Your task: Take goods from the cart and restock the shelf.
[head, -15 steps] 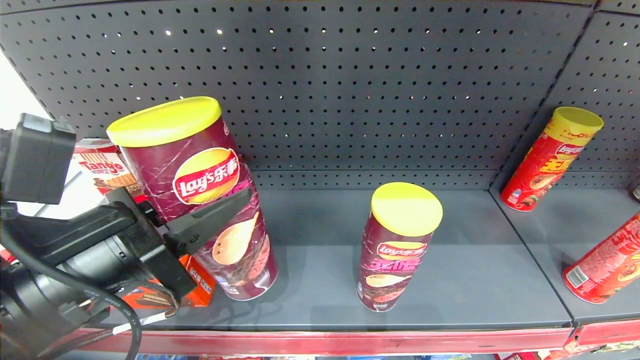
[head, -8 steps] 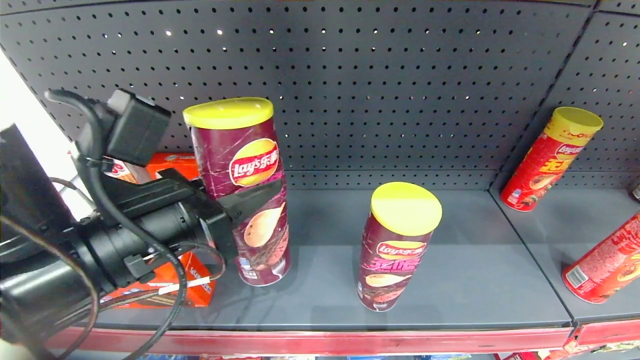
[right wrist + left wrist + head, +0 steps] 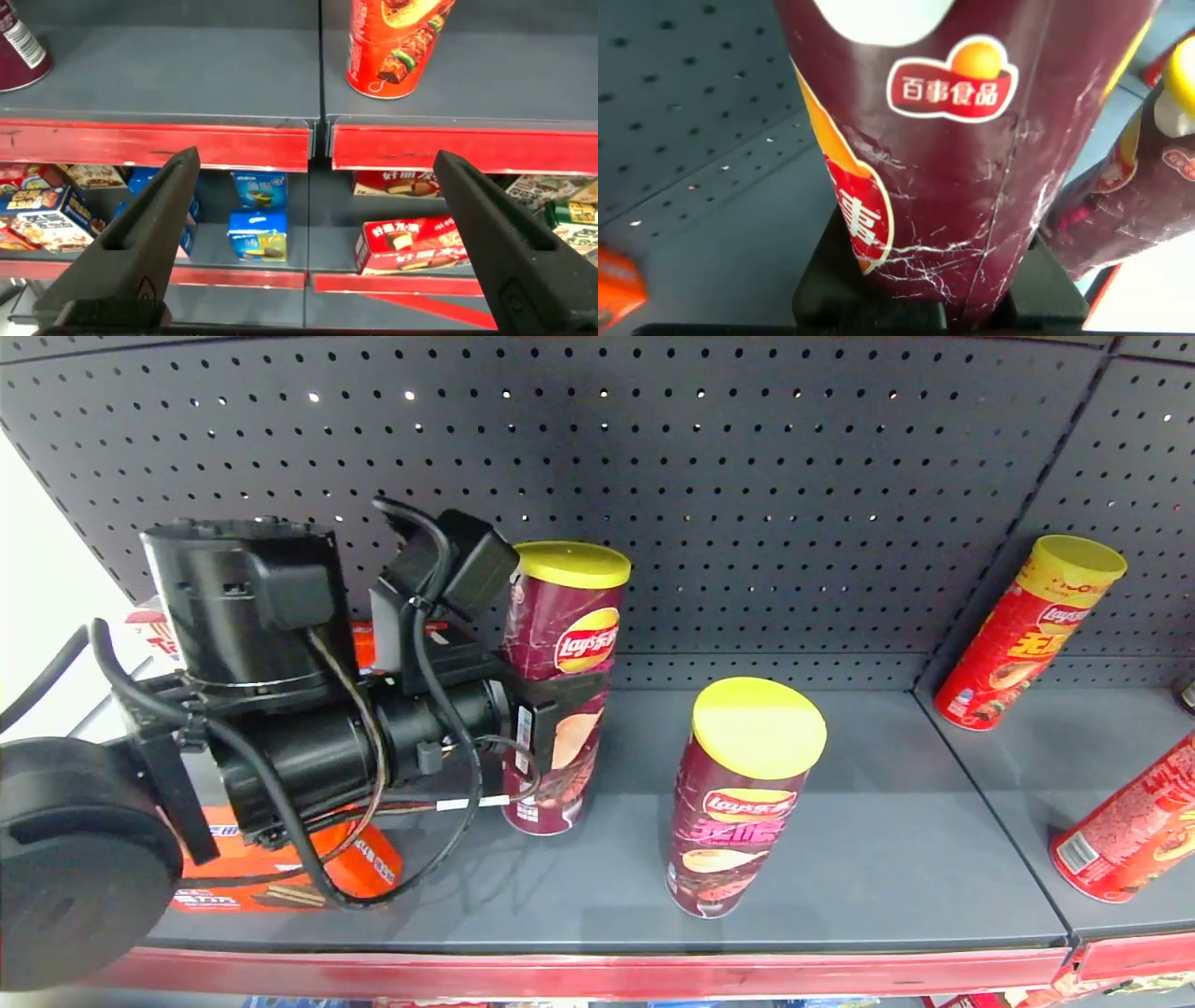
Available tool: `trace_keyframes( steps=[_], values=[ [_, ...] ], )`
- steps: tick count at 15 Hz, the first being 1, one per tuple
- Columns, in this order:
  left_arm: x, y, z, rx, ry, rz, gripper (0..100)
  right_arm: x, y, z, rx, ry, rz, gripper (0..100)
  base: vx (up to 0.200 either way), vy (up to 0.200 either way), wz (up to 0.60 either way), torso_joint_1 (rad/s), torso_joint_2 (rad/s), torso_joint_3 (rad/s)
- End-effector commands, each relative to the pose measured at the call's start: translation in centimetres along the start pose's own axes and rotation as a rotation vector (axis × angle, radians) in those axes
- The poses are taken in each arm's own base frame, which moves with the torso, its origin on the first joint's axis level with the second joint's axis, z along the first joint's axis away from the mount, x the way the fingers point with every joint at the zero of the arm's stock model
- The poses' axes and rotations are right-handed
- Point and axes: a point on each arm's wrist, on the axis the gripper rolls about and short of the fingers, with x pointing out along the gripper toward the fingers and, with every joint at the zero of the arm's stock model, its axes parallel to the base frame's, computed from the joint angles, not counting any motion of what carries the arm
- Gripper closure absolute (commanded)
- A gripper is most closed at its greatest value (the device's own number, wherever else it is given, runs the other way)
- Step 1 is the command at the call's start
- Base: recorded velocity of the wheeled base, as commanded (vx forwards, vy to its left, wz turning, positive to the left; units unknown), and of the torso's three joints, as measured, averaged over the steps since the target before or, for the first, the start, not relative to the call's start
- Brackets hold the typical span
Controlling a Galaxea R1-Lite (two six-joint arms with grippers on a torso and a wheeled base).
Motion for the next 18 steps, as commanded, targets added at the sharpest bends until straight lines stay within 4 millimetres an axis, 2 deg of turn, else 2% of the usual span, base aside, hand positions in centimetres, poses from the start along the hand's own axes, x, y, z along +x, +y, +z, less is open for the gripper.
trace_keyframes(
  steps=[1, 3, 4, 6, 7, 9, 14, 18],
  values=[
    [2.1, 0.4, 0.2, -0.004, 0.015, -0.034, 100, 0.0, 0.0, 0.0, 0.000, 0.000, 0.001, 0, 0.000, 0.000, 0.00, 0.000, 0.00, 0.000],
    [3.6, 0.9, -0.5, -0.003, -0.022, -0.094, 100, 0.0, 0.0, 0.0, 0.000, 0.000, 0.001, 0, 0.000, 0.000, 0.00, 0.000, 0.00, 0.000],
    [4.5, 1.8, -1.3, 0.004, -0.035, -0.113, 100, 0.0, 0.0, 0.0, 0.000, 0.000, 0.001, 0, 0.000, 0.000, 0.00, 0.000, 0.00, 0.000],
    [5.2, 3.2, -1.8, 0.014, -0.093, -0.222, 100, 0.0, 0.0, 0.0, 0.000, 0.000, 0.001, 0, 0.000, 0.000, 0.00, 0.000, 0.00, 0.000],
    [5.4, 5.0, -2.4, 0.033, -0.136, -0.326, 100, 0.0, 0.0, 0.0, 0.000, 0.000, 0.001, 0, 0.000, 0.000, 0.00, 0.000, 0.00, 0.000],
    [5.7, 6.0, -2.7, 0.039, -0.150, -0.376, 100, 0.0, 0.0, 0.0, 0.000, 0.000, 0.001, 0, 0.000, 0.000, 0.00, 0.000, 0.00, 0.000],
    [8.3, 7.4, -2.2, 0.074, -0.198, -0.493, 100, 0.0, 0.0, 0.0, 0.000, 0.000, 0.001, 0, 0.000, 0.000, 0.00, 0.000, 0.00, 0.000],
    [10.5, 7.3, -2.6, 0.083, -0.209, -0.512, 100, 0.0, 0.0, 0.0, 0.000, 0.000, 0.001, 0, 0.000, 0.000, 0.00, 0.000, 0.00, 0.000]
  ],
)
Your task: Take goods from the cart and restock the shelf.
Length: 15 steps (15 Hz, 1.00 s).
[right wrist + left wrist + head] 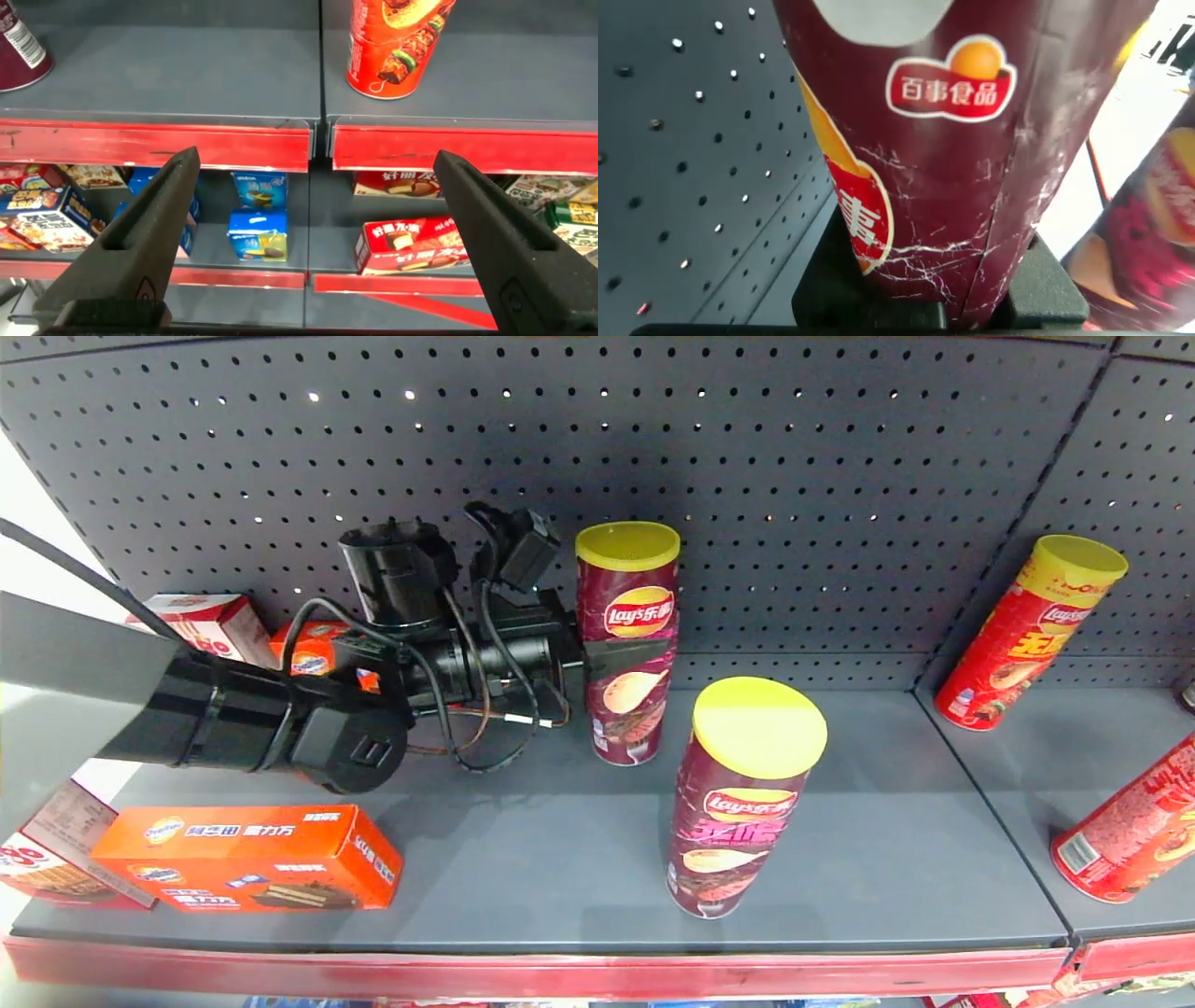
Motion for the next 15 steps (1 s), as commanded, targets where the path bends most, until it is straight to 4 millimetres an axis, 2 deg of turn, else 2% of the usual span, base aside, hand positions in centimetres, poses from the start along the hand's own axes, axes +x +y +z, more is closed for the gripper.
trace_keyframes(
  steps=[1, 9, 15],
  values=[
    [0.9, 0.4, -1.3, -0.015, 0.013, -0.009, 100, 0.0, 0.0, 0.0, 0.000, 0.001, 0.001, 0, 0.000, 0.000, 0.00, 0.000, 0.00, 0.000],
    [2.5, 1.7, -3.3, -0.025, 0.020, -0.013, 100, 0.0, 0.0, 0.0, 0.000, 0.001, 0.001, 0, 0.000, 0.000, 0.00, 0.000, 0.00, 0.000],
    [3.6, 2.5, -3.8, -0.013, 0.008, -0.019, 100, 0.0, 0.0, 0.0, 0.000, 0.001, 0.001, 0, 0.000, 0.000, 0.00, 0.000, 0.00, 0.000]
  ],
)
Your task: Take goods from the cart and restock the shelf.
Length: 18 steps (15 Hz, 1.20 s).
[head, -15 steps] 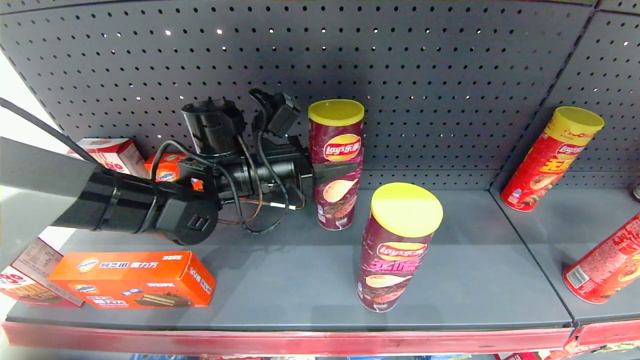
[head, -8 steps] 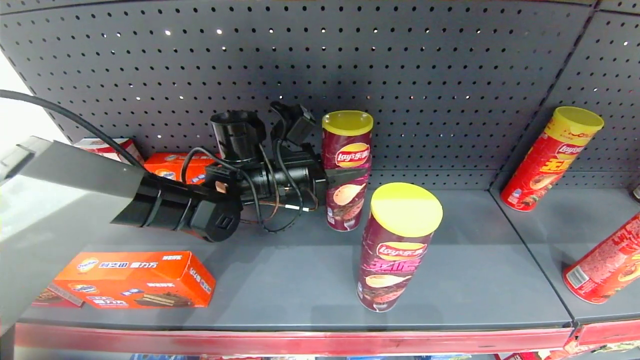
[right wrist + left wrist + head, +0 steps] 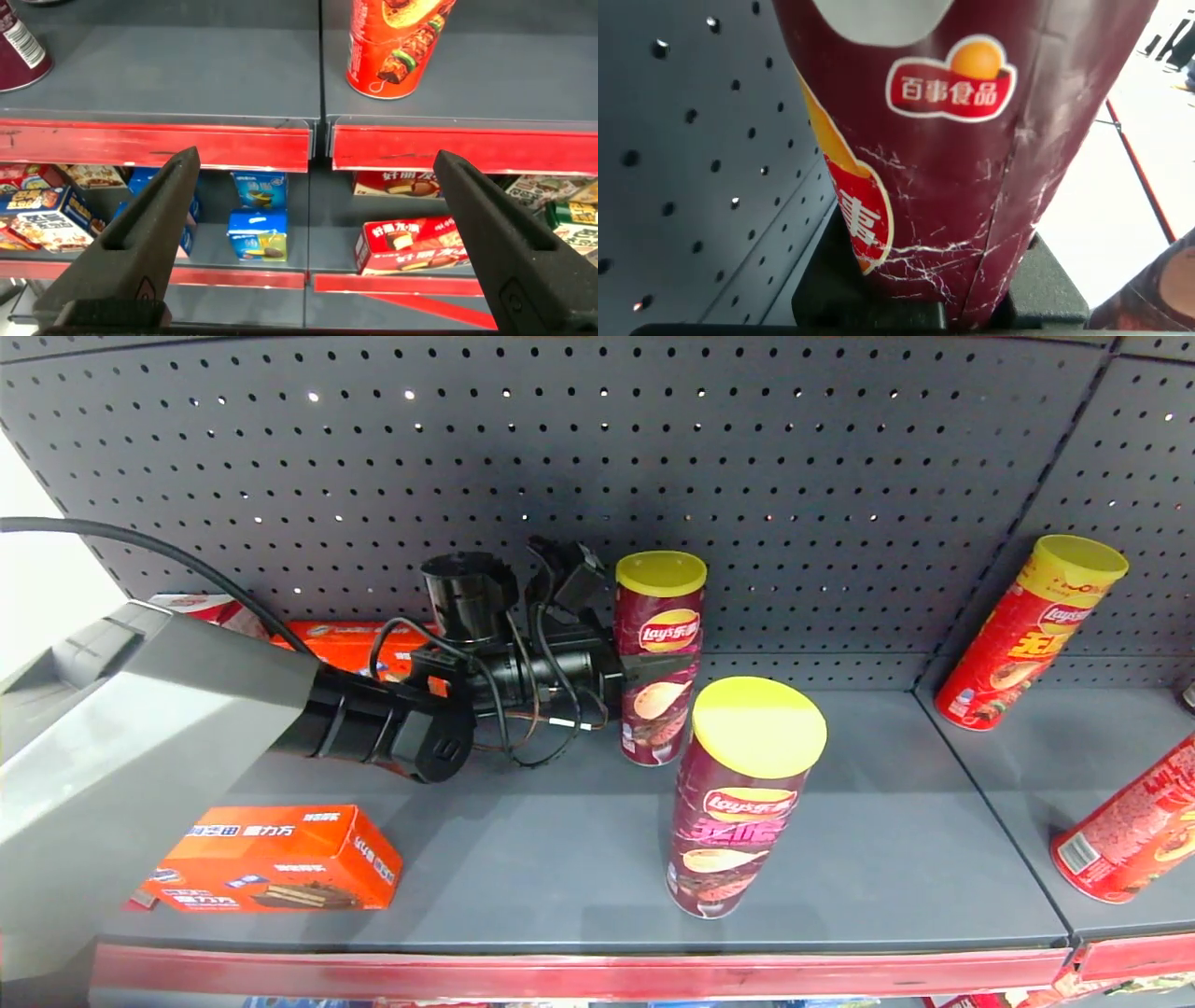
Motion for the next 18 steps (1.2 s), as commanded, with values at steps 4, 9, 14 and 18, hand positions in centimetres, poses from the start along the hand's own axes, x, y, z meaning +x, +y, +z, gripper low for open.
trace_keyframes(
  steps=[4, 9, 14, 18],
  values=[
    [0.4, 0.0, -0.8, -0.011, 0.009, -0.006, 100, 0.0, 0.0, 0.0, 0.000, 0.001, 0.001, 0, 0.000, 0.000, 0.00, 0.000, 0.00, 0.000],
    [0.3, -0.1, -0.7, -0.011, 0.009, -0.006, 100, 0.0, 0.0, 0.0, 0.000, 0.001, 0.001, 0, 0.000, 0.000, 0.00, 0.000, 0.00, 0.000],
    [0.3, -0.1, -0.7, -0.010, 0.008, -0.006, 0, 0.0, 0.0, 0.0, 0.000, 0.001, 0.001, 0, 0.000, 0.000, 0.00, 0.000, 0.00, 0.000],
    [-0.7, -0.6, -0.6, -0.025, 0.023, 0.003, 0, 0.0, 0.0, 0.0, 0.000, 0.001, 0.001, 0, 0.000, 0.000, 0.00, 0.000, 0.00, 0.000]
  ],
)
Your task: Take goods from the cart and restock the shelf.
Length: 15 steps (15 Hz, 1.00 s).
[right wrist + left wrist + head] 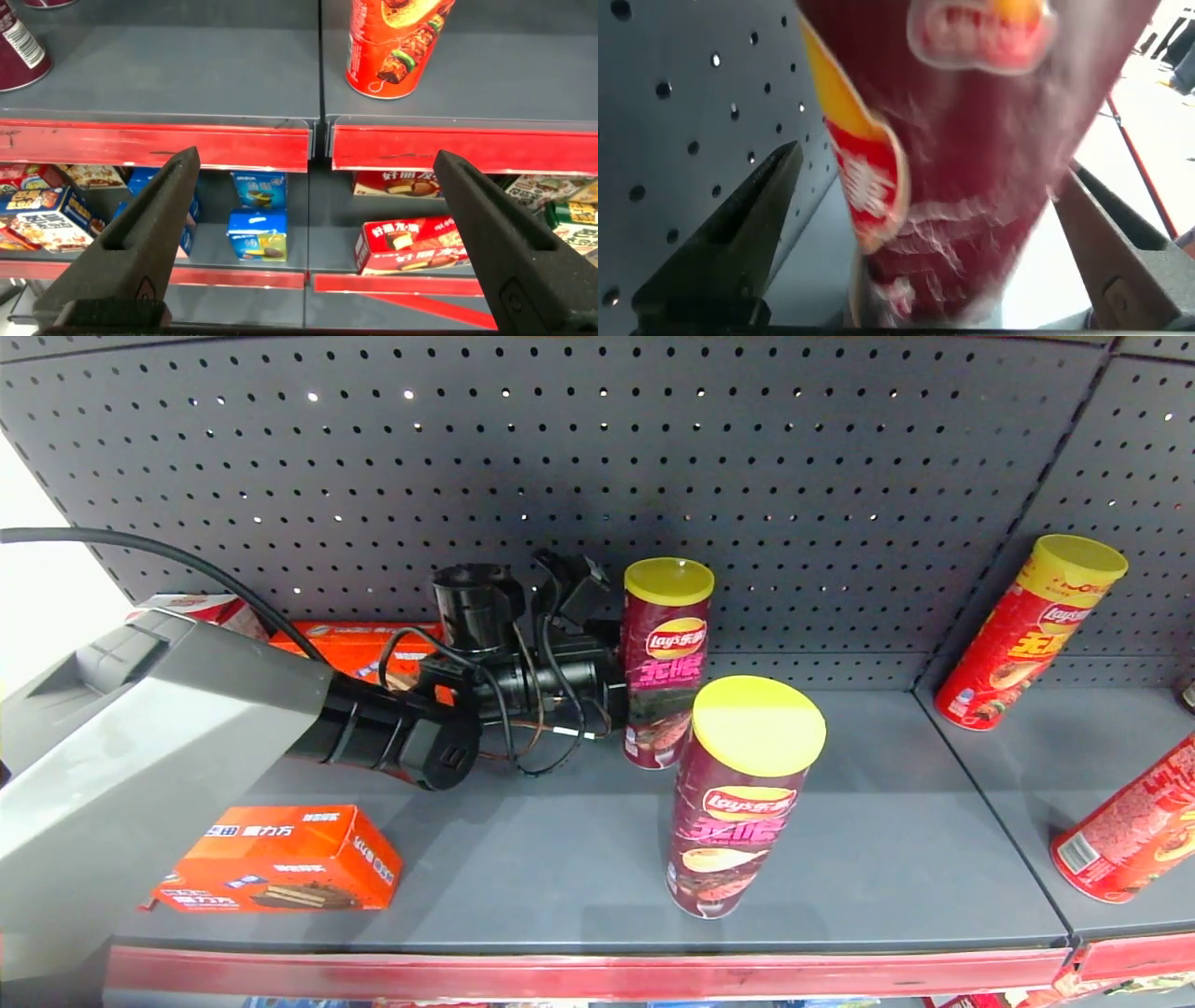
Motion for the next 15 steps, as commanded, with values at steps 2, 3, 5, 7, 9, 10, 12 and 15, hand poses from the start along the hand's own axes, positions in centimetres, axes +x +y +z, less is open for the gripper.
trace_keyframes(
  steps=[2, 3, 5, 7, 9, 10, 12, 15],
  values=[
    [-2.1, -1.5, 0.8, -0.022, 0.025, 0.015, 0, 0.0, 0.0, 0.0, 0.000, 0.001, 0.001, 0, 0.000, 0.000, 0.00, 0.000, 0.00, 0.000],
    [-3.5, -1.7, 1.3, -0.010, 0.037, 0.061, 0, 0.0, 0.0, 0.0, 0.000, 0.001, 0.002, 0, 0.000, 0.000, 0.00, 0.000, 0.00, 0.000],
    [-4.7, -2.2, 2.2, 0.001, 0.043, 0.117, 0, 0.0, 0.0, 0.0, 0.000, 0.001, 0.002, 0, 0.000, 0.000, 0.00, 0.000, 0.00, 0.000],
    [-5.4, -3.0, 3.1, 0.006, 0.051, 0.207, 0, 0.0, 0.0, 0.0, 0.000, 0.001, 0.001, 0, 0.000, 0.000, 0.00, 0.000, 0.00, 0.000],
    [-5.3, -3.8, 3.4, 0.004, 0.067, 0.308, 0, 0.0, 0.0, 0.0, 0.000, 0.001, 0.002, 0, 0.000, 0.000, 0.00, 0.000, 0.00, 0.000],
    [-4.9, -4.7, 3.2, 0.001, 0.084, 0.353, 0, 0.0, 0.0, 0.0, 0.000, 0.001, 0.002, 0, 0.000, 0.000, 0.00, 0.000, 0.00, 0.000],
    [-4.8, -4.9, 3.1, 0.014, 0.097, 0.384, 0, 0.0, 0.0, 0.0, 0.000, 0.001, 0.002, 0, 0.000, 0.000, 0.00, 0.000, 0.00, 0.000],
    [-5.6, -5.5, 3.8, 0.043, 0.153, 0.416, 0, 0.0, 0.0, 0.0, 0.000, 0.001, 0.001, 0, 0.000, 0.000, 0.00, 0.000, 0.00, 0.000]
  ],
)
